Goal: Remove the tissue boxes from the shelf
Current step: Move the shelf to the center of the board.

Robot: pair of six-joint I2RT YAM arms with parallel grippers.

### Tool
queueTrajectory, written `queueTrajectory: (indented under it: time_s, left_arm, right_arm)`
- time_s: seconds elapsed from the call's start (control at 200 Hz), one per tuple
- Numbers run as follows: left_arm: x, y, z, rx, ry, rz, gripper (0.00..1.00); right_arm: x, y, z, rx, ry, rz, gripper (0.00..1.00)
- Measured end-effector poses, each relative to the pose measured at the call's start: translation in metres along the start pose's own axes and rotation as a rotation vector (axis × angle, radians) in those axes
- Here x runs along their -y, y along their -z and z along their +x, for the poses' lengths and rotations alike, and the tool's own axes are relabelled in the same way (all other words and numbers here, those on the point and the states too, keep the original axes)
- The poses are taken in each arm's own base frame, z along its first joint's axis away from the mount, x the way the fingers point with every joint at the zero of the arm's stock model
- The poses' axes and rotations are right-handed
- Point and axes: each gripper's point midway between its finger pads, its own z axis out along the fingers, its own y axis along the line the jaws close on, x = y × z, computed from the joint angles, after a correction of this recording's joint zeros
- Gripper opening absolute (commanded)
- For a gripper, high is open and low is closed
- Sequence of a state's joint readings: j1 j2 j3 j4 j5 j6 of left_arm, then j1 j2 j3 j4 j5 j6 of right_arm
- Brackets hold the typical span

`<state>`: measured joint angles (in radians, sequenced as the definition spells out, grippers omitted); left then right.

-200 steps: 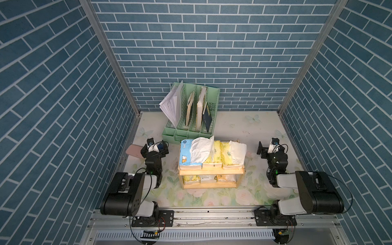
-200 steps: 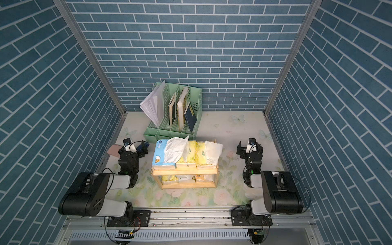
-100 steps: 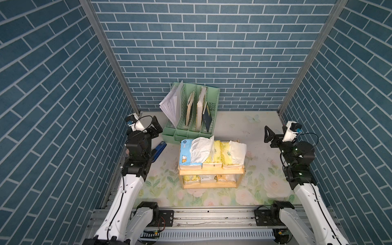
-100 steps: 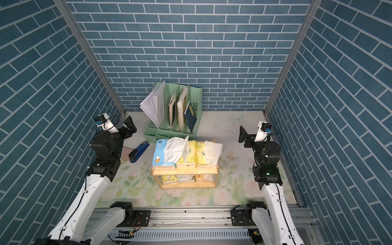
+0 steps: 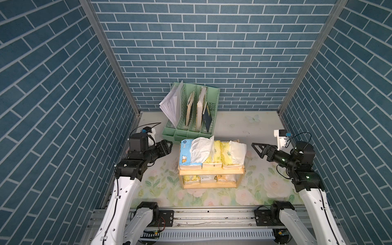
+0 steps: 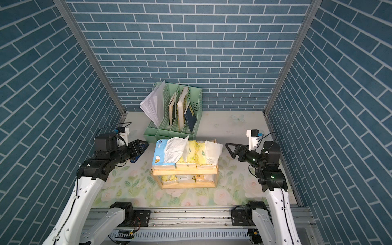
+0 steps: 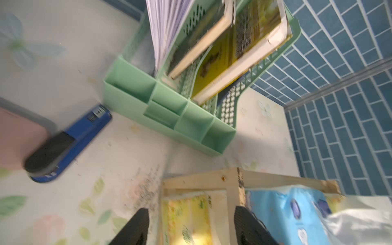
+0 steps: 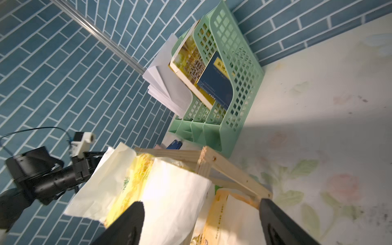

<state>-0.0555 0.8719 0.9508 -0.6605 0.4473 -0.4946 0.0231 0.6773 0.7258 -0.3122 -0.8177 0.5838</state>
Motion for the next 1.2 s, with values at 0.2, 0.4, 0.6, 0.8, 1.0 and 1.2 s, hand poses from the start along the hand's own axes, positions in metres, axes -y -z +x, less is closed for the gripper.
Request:
queueTrajectory:
  time_s: [0.2, 0.4, 0.6, 0.8, 1.0, 1.2]
  left_arm:
    - [0.013, -0.010, 0.030, -0.147, 0.070, 0.136, 0.49]
    - [0.020, -0.014, 0.040, -0.194, 0.106, 0.216, 0.37]
    - [0.026, -0.014, 0.039, -0.195, 0.113, 0.253, 0.30]
    - [0.029, -0.017, 0.041, -0.200, 0.115, 0.292, 0.29]
    - [0.031, -0.019, 0.042, -0.202, 0.117, 0.315, 0.29]
    - [0.032, -0.019, 0.041, -0.201, 0.116, 0.325, 0.29]
  right_arm:
    - [0.001, 0.004, 0.034, -0.086, -0.102, -0.035, 0.76]
    - [0.000, 0.006, 0.050, -0.136, -0.154, -0.059, 0.67]
    - [-0.001, 0.007, 0.065, -0.191, -0.203, -0.086, 0.61]
    - [0.006, 0.007, 0.083, -0.233, -0.262, -0.088, 0.52]
    - [0.006, 0.007, 0.090, -0.248, -0.285, -0.101, 0.51]
    - [0.001, 0.008, 0.088, -0.248, -0.291, -0.121, 0.51]
